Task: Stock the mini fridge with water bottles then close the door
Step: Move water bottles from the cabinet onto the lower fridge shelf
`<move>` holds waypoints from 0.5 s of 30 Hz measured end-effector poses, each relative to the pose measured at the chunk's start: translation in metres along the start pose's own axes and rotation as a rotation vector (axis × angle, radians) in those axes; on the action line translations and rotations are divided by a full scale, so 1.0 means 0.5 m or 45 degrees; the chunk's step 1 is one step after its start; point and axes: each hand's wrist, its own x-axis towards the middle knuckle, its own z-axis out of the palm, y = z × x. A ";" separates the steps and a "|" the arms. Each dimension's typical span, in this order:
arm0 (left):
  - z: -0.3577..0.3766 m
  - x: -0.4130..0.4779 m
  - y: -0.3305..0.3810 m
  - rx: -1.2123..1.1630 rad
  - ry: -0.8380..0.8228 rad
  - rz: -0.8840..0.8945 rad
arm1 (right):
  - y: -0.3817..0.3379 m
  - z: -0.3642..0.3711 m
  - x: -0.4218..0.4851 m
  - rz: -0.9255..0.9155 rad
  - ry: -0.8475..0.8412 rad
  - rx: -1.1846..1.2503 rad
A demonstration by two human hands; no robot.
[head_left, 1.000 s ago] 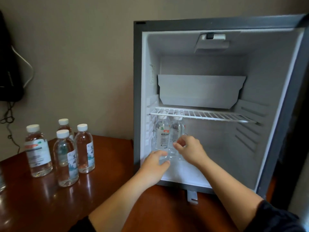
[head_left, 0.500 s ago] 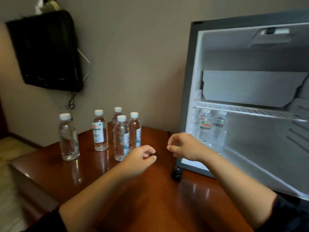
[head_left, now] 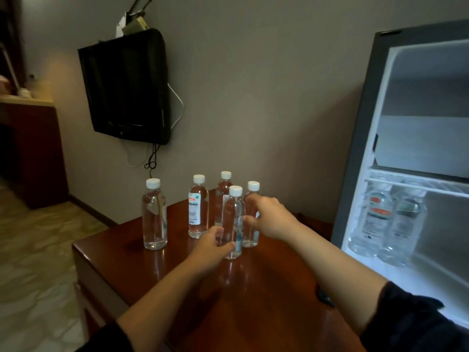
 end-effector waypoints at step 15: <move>0.033 0.113 -0.062 -0.296 -0.043 -0.053 | -0.013 0.075 0.144 0.102 0.294 -0.157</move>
